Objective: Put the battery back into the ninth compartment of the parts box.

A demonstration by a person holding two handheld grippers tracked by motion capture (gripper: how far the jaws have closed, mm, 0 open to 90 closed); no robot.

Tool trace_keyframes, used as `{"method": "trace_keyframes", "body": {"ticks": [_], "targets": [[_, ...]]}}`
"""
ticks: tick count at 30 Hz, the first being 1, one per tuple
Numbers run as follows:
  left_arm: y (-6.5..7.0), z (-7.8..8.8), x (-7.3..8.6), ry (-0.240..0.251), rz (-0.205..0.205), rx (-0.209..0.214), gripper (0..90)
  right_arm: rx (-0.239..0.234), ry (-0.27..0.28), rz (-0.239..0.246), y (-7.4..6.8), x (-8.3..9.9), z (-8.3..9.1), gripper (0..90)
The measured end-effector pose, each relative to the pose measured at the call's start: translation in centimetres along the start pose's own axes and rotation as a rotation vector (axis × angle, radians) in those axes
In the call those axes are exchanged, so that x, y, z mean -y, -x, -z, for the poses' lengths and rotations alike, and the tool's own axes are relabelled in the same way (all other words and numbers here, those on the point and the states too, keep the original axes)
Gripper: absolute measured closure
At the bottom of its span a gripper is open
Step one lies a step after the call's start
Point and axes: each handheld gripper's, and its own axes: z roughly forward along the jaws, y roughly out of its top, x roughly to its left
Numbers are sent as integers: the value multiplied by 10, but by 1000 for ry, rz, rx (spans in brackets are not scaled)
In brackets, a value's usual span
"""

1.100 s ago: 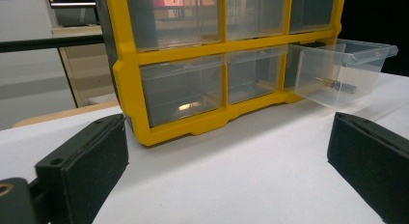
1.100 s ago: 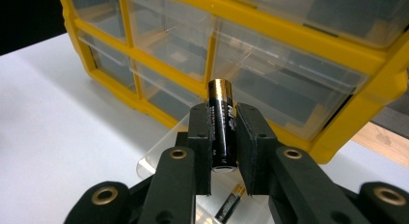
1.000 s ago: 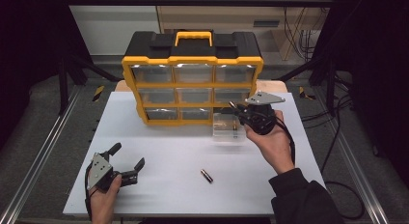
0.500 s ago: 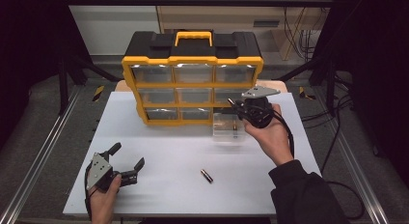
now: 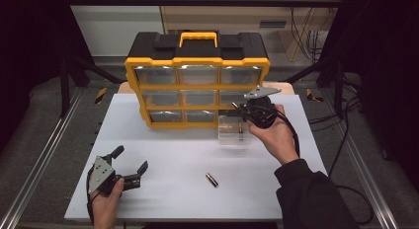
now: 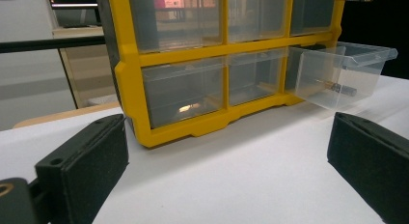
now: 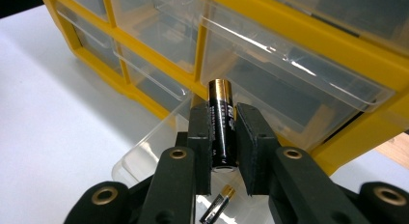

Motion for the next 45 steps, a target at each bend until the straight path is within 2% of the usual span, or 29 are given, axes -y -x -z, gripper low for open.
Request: {"method": "trace_keyframes", "body": {"ticks": [4,16,45], "targets": [[0,0,0,0,-1,0,4,0,-24,-5,2,1,-4,768],[0,0,0,1,-1,0,5,0,-48,-5,6,3,-11,768],[-1,0,0,1,0,1,4,-19,-96,2,4,8,-22,767]]}}
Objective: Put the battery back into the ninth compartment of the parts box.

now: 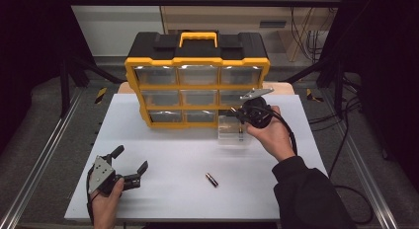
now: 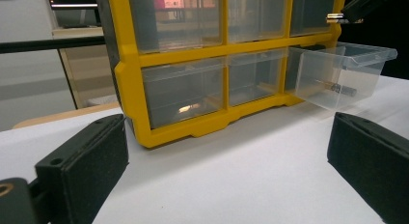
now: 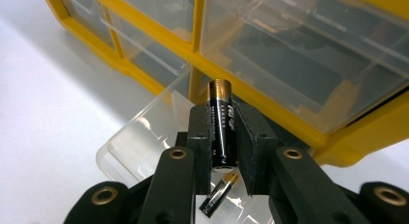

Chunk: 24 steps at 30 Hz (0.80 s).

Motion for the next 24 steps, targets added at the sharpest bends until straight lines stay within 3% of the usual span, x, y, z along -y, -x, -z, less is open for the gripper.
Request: {"method": "trace_keyframes", "body": {"ticks": [24], "targets": [[0,0,0,0,0,0,4,-28,-74,6,-5,15,-15,767]]}}
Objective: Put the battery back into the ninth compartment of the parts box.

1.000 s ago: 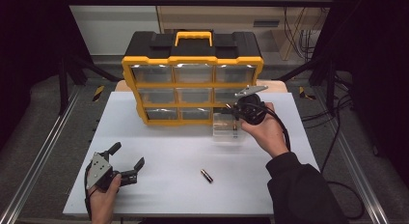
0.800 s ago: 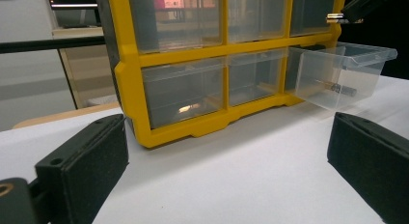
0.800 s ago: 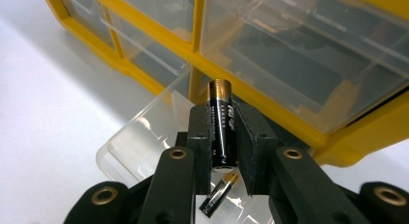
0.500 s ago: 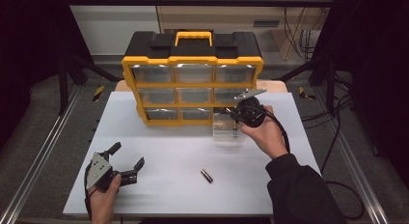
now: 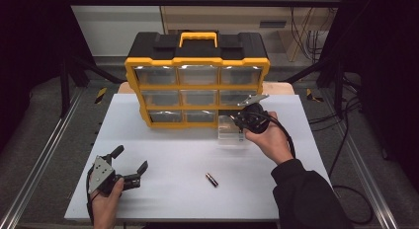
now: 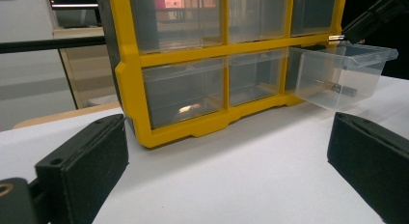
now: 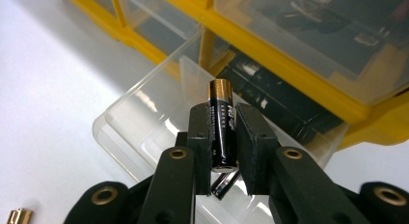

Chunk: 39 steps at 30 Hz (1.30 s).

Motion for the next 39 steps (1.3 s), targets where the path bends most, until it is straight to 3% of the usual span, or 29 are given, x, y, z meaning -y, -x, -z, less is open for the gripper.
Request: {"method": "trace_keyframes", "body": {"ticks": [15,30,36,39], "targets": [[0,0,0,0,1,-1,5,-20,-36,9,-7,0,-11,768],[0,0,0,-1,-1,1,4,-15,-61,-1,-5,1,-18,761],[0,0,0,1,2,-1,4,9,70,-31,-7,-1,-2,593],[0,0,0,0,-1,1,4,17,118,-39,-13,-1,11,466]]}}
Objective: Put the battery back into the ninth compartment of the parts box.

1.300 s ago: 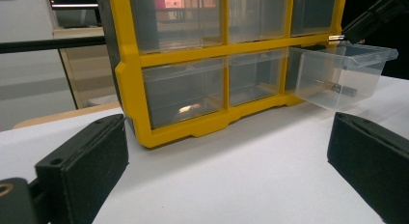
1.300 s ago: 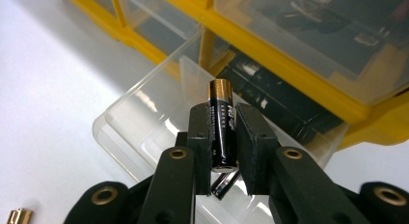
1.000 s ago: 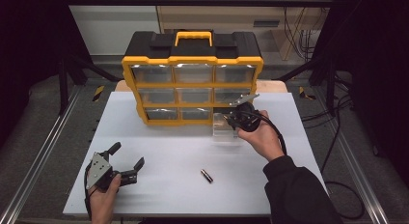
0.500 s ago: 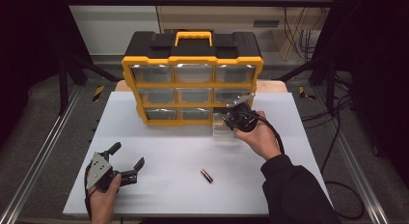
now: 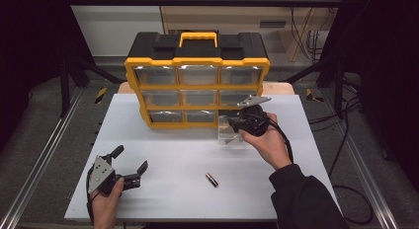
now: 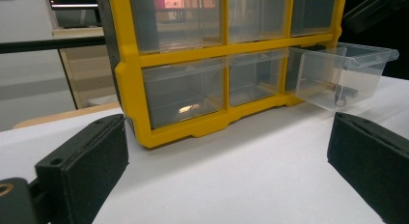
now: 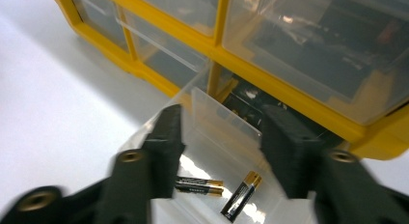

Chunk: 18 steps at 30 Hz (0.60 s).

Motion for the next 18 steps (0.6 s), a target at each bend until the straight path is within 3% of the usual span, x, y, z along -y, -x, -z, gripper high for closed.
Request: {"method": "trace_keyframes", "body": {"ticks": [6,18], "targets": [[1,0,0,-1,-2,0,4,4,56,6,-16,3,19,272],[1,0,0,4,3,1,3,-38,46,6,-47,25,29,166]]}}
